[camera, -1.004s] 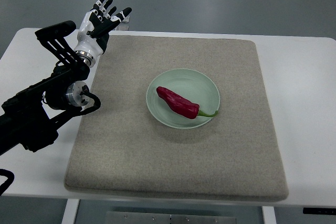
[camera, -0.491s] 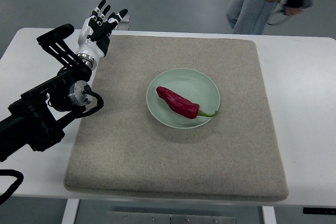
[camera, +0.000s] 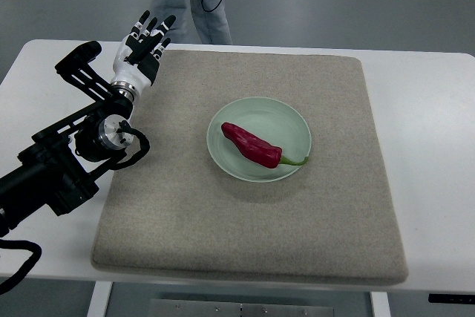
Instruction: Place red pepper on plate with left hand
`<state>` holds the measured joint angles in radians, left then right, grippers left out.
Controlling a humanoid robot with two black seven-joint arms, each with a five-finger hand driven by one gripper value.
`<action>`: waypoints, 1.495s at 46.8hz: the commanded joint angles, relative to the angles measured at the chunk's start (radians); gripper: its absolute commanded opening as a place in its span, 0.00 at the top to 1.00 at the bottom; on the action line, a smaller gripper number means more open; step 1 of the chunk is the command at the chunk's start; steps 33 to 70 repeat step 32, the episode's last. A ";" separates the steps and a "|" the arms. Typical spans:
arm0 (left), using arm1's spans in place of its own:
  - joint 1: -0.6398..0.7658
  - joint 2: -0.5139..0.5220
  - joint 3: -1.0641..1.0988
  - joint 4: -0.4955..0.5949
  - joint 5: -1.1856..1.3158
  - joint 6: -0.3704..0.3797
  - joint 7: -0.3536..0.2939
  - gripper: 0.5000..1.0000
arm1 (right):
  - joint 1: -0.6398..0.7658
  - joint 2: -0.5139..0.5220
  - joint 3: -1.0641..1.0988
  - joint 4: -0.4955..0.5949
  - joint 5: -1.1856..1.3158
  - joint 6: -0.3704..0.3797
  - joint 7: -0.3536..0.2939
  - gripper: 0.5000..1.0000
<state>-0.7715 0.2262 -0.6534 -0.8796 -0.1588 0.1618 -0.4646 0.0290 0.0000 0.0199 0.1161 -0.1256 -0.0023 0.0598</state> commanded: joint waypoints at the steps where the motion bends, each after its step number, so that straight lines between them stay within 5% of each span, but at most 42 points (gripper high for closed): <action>1: 0.000 0.001 -0.002 0.001 0.001 -0.001 0.000 0.00 | 0.000 0.000 0.000 0.001 0.000 -0.001 0.000 0.14; 70: 0.003 0.012 -0.003 -0.001 0.001 -0.004 0.000 0.00 | 0.000 0.000 0.000 0.014 -0.008 0.010 0.002 0.14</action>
